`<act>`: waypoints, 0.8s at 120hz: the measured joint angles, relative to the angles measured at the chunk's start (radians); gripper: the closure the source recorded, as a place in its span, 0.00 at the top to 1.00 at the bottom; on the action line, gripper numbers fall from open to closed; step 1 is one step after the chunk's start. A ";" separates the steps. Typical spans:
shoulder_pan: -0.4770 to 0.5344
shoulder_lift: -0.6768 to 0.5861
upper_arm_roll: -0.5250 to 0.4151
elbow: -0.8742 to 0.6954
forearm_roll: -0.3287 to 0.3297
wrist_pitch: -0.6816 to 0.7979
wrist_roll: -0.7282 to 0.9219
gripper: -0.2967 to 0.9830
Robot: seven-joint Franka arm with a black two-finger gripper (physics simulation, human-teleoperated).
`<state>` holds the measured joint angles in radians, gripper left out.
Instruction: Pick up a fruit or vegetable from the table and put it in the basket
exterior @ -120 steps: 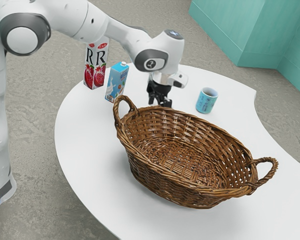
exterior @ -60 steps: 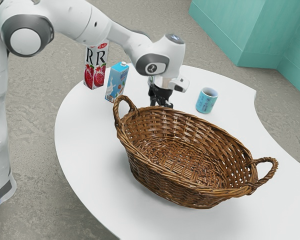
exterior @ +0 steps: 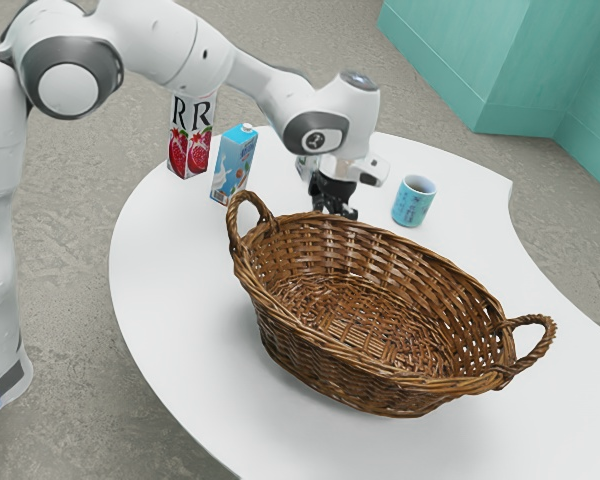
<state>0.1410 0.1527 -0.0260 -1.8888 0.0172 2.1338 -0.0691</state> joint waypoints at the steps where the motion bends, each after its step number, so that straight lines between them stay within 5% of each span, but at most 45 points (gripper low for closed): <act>1: 0.000 0.001 0.000 0.000 -0.001 0.000 0.000 0.76; 32: 0.002 0.027 0.001 -0.001 -0.028 0.015 0.004 0.62; 54: 0.003 0.036 0.000 -0.001 -0.035 0.023 0.004 0.41; 96: -0.002 -0.053 -0.008 -0.001 -0.025 0.001 -0.003 0.37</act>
<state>0.1389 0.0995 -0.0337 -1.8896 -0.0078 2.1351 -0.0720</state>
